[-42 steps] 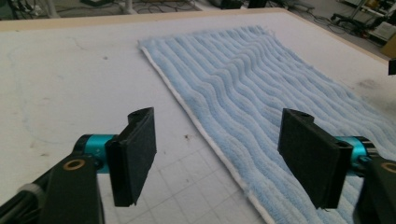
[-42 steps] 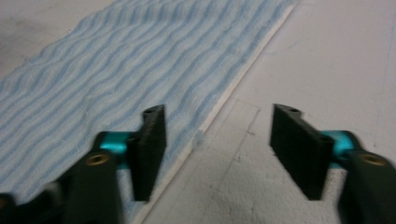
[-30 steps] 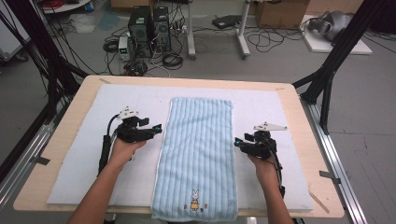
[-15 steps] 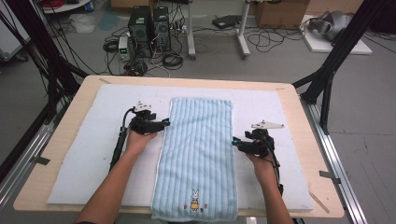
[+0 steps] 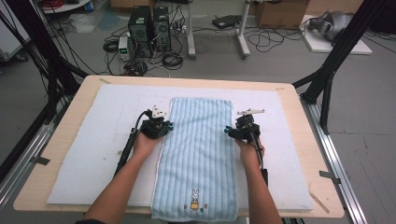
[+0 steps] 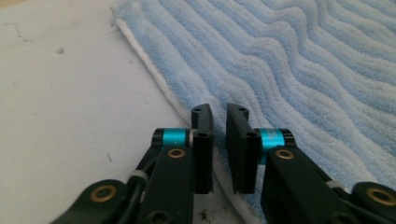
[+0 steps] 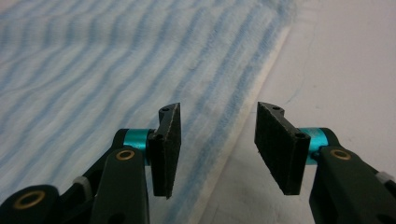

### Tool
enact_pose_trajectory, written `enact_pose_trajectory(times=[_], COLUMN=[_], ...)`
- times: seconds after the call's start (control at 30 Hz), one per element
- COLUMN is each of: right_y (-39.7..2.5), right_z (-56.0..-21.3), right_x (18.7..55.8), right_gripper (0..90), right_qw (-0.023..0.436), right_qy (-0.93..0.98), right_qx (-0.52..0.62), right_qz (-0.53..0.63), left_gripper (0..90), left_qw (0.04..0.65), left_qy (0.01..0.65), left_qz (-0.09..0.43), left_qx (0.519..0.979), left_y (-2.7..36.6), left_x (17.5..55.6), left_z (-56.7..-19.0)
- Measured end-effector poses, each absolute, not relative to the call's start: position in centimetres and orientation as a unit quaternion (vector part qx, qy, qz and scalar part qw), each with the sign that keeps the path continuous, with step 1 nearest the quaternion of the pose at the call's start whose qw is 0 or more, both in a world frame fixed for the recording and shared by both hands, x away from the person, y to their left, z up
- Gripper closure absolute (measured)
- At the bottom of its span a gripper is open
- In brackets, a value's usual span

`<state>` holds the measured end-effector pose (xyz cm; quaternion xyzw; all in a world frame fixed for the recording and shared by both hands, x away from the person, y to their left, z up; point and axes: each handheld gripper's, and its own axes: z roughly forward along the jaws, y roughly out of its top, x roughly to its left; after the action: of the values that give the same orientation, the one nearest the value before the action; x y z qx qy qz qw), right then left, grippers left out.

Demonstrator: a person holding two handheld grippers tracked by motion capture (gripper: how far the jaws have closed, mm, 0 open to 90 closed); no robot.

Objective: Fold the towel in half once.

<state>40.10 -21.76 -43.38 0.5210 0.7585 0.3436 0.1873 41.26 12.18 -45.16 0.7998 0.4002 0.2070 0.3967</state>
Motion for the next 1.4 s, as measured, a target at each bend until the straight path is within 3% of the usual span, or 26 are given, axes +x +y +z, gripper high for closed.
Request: enact_pose_trajectory(times=[0.2, 0.27, 0.33, 0.83, 1.4], right_y=[-21.6, -21.4, -21.8, -22.3, -23.4], right_z=[-44.4, -44.4, -44.3, -41.7, -40.4], right_x=[41.7, 41.8, 41.8, 38.8, 32.6], right_gripper=[53.8, 65.1, 87.0, 87.6, 87.4], right_qw=[0.189, 0.195, 0.179, 0.193, 0.192], right_qy=[0.744, 0.750, 0.749, 0.752, 0.741], right_qx=[0.540, 0.536, 0.535, 0.489, 0.463], right_qz=[0.344, 0.336, 0.347, 0.397, 0.446], left_gripper=[87.7, 87.9, 87.9, 87.9, 87.7], left_qw=[0.409, 0.414, 0.422, 0.494, 0.518], left_qy=[0.420, 0.433, 0.443, 0.441, 0.396], left_qz=[0.183, 0.177, 0.169, 0.135, 0.116], left_qx=[0.789, 0.781, 0.773, 0.738, 0.749], left_y=[12.7, 13.0, 13.3, 15.0, 16.1], left_x=[41.6, 41.7, 41.8, 40.6, 34.6], left_z=[-45.2, -45.2, -45.2, -42.5, -40.1])
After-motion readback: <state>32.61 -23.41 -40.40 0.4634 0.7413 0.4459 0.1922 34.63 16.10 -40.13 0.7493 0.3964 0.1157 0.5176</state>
